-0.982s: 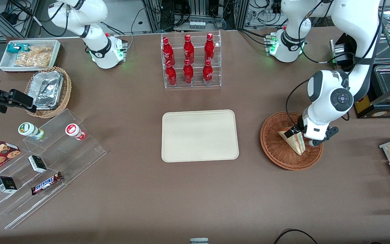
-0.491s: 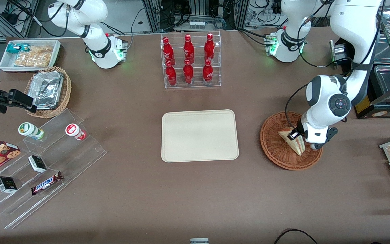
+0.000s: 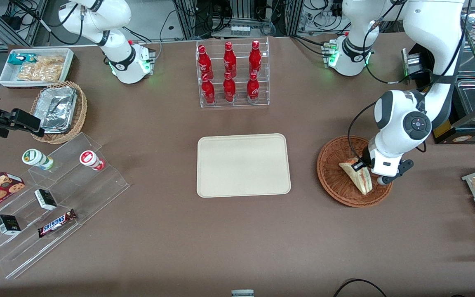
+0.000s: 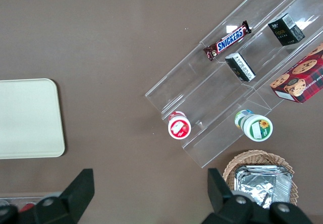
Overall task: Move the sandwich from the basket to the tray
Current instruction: 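Lift the sandwich and carry it over the beige tray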
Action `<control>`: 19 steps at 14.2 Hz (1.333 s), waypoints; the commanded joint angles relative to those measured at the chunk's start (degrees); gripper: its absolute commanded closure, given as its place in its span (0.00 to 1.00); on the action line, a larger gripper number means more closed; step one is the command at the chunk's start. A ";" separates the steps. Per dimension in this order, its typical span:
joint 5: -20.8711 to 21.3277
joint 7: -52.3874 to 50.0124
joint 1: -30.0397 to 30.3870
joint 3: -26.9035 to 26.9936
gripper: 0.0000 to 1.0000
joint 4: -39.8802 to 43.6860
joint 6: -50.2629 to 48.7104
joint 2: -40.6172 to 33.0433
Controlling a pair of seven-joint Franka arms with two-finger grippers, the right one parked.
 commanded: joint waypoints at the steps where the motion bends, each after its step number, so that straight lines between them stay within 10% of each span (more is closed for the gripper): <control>1: 0.27 3.98 -3.14 0.04 0.91 6.08 -6.96 0.69; 7: 0.09 3.72 -13.85 -0.05 0.87 26.21 -23.94 9.47; 19: -0.70 -11.29 -32.58 -0.31 0.92 39.85 -23.25 24.25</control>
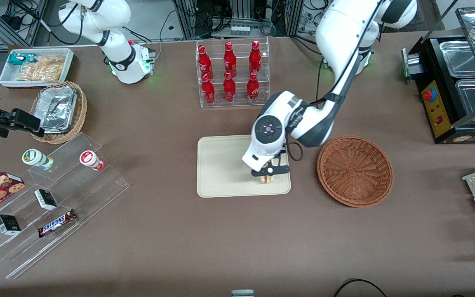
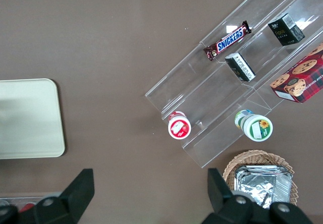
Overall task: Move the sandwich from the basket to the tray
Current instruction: 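Lift the sandwich and carry it over the beige tray, then lower the sandwich onto the tray and open the left gripper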
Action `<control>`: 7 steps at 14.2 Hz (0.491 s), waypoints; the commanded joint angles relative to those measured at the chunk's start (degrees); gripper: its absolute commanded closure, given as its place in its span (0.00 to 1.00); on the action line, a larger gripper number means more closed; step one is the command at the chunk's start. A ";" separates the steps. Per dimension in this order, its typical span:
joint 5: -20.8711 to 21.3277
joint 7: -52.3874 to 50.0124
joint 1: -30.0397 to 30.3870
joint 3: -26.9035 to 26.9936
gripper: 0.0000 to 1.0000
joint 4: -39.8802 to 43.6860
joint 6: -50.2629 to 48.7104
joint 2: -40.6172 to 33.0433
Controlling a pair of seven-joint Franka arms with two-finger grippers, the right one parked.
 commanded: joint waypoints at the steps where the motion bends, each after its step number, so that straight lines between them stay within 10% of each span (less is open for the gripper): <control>1: -0.55 -2.94 -2.43 0.77 0.92 2.89 -0.44 1.91; 7: -1.69 -5.23 -2.87 -1.43 0.92 2.54 5.70 3.67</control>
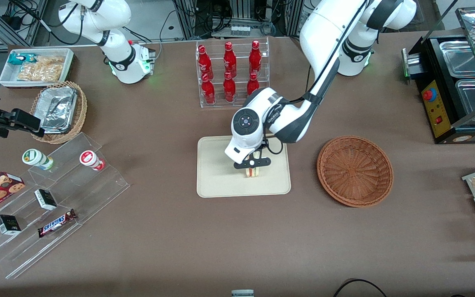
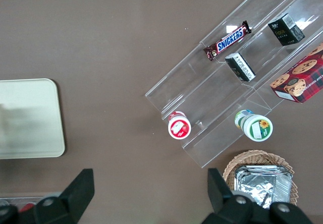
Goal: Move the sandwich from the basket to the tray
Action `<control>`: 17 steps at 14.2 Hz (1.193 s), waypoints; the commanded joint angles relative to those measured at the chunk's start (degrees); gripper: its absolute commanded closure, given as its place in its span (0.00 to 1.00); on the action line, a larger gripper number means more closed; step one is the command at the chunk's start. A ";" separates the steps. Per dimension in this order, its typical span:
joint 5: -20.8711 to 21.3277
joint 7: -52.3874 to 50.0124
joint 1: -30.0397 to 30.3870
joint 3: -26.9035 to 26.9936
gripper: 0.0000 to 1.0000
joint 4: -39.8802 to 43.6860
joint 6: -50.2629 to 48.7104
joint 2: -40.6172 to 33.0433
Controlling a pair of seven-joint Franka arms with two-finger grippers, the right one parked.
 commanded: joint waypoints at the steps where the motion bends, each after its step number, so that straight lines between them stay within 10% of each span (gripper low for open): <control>1: -1.27 -0.69 -0.24 0.20 0.92 1.44 3.15 1.48; 5: -2.85 0.71 -0.15 0.20 0.80 1.26 6.94 3.07; 7: -4.25 2.73 0.29 0.20 0.01 1.26 7.03 3.07; 12: -5.93 2.48 1.78 0.47 0.00 1.87 2.67 -2.19; 17: 1.45 2.82 3.00 4.06 0.00 0.91 -7.01 -10.01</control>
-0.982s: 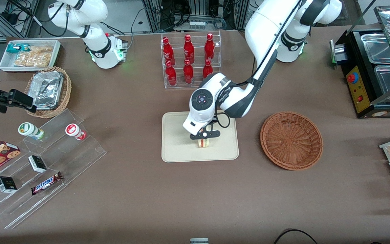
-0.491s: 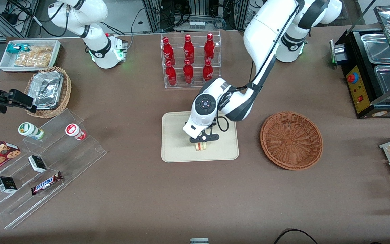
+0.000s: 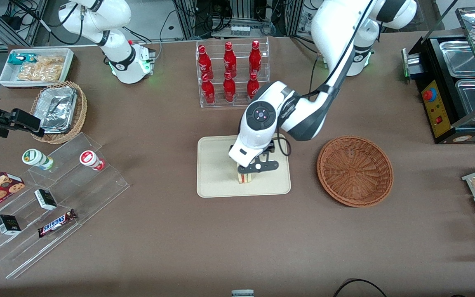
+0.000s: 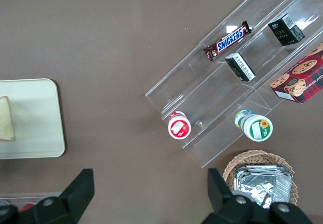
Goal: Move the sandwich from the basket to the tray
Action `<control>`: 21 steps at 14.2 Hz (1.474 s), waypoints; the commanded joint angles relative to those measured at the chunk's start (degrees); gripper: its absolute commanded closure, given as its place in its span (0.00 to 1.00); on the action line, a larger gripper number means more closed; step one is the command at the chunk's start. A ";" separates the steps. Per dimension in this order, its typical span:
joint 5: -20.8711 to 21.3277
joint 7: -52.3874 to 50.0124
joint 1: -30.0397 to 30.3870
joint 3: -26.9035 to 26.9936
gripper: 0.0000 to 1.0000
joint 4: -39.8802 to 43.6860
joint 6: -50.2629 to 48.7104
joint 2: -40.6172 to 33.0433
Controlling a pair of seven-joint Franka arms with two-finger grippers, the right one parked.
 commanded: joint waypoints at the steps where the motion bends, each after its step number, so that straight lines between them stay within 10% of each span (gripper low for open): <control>1: 1.79 0.69 2.65 1.05 0.00 -2.23 -4.17 -4.31; 21: 2.14 41.48 37.19 -2.29 0.00 -16.65 -21.49 -33.66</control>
